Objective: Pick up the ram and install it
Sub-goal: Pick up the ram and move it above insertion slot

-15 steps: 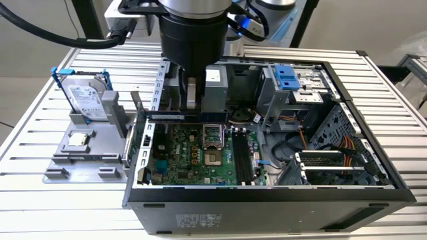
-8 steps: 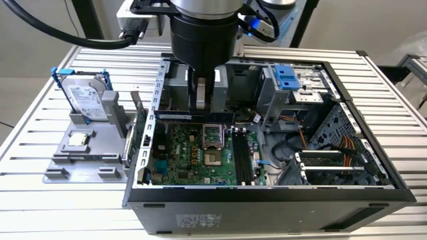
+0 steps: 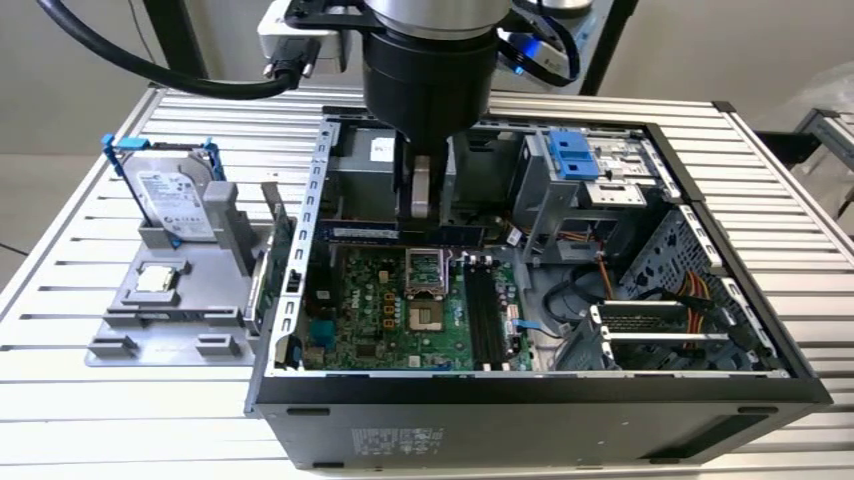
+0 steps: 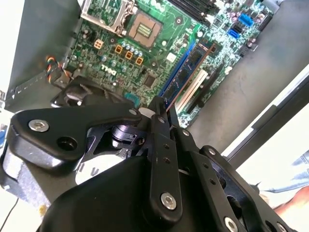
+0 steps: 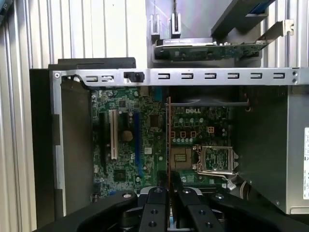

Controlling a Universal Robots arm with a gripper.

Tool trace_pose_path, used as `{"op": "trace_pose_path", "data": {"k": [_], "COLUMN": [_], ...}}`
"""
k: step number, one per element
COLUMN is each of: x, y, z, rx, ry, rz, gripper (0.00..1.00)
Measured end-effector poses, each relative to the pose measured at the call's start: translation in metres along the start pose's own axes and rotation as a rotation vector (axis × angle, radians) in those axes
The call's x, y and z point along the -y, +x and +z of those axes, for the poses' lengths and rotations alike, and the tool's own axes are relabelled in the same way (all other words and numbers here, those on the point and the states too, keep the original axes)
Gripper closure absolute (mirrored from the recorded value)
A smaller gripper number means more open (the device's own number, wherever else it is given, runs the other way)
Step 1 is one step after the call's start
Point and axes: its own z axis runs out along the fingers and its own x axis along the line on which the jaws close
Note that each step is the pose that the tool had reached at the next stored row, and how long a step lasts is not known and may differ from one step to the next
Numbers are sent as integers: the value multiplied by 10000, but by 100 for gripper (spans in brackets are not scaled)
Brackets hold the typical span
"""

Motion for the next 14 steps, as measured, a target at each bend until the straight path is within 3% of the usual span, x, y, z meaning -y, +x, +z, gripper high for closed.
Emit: {"op": "trace_pose_path", "data": {"k": [14], "x": [173], "y": [-8], "z": [-2], "rx": [1], "ry": [0], "rz": [15], "gripper": [100]}}
